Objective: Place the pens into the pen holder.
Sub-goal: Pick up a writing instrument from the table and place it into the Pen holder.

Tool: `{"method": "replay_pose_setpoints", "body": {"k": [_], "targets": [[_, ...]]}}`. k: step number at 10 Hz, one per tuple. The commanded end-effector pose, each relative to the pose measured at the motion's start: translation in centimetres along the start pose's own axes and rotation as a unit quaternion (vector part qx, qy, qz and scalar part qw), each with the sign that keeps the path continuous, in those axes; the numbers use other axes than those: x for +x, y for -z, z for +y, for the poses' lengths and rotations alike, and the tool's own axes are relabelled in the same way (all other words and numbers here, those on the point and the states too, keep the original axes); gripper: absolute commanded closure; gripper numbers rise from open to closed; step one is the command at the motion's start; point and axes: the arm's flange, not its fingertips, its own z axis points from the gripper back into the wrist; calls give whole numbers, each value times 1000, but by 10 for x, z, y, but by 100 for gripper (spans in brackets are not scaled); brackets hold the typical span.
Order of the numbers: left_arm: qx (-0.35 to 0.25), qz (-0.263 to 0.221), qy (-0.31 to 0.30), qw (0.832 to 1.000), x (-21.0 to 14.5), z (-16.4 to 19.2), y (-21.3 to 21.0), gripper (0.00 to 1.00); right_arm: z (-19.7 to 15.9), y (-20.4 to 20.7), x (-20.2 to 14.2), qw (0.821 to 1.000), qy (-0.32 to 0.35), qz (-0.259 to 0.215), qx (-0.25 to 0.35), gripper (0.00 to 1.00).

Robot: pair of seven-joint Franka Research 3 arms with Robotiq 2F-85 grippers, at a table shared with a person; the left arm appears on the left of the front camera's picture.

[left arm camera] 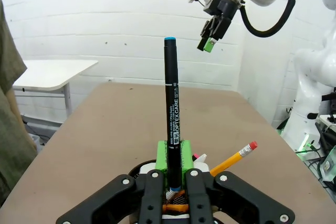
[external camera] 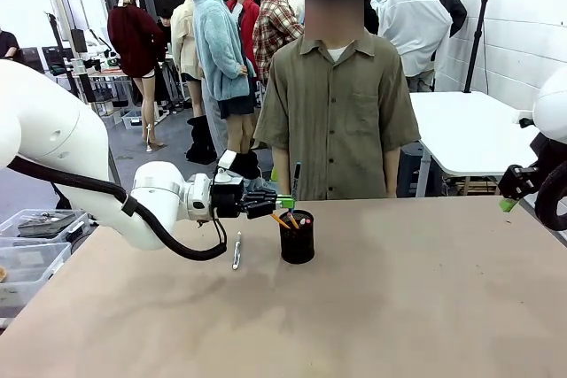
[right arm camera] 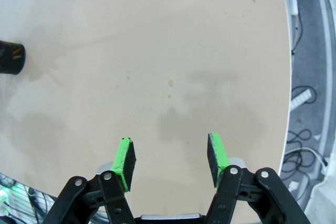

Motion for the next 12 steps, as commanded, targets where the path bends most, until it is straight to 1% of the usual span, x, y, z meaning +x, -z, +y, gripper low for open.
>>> {"method": "replay_pose_setpoints", "body": {"k": [1,2,3,7,8,9,11,12], "targets": [[-21,8,-9,1000,1,9,3,100,3,4,-3,1000,6,-1,-16,31],[-24,12,-8,1000,2,8,4,100,3,4,-3,1000,6,-1,-16,31],[-24,15,-7,1000,4,7,4,86,3,4,-3,1000,6,-1,-16,31],[-31,23,-2,999,11,0,6,7,3,4,-3,1000,6,-1,-16,31],[-34,23,6,999,14,-4,8,0,3,4,-3,1000,6,-1,-16,31],[-19,17,15,1000,22,-9,7,0,3,4,-3,1000,6,-1,-16,31],[-29,6,53,998,49,-23,0,0,3,4,-3,1000,6,-1,-16,31],[-34,17,77,996,68,-34,-4,0,3,4,-3,1000,6,-1,-16,31]]}}
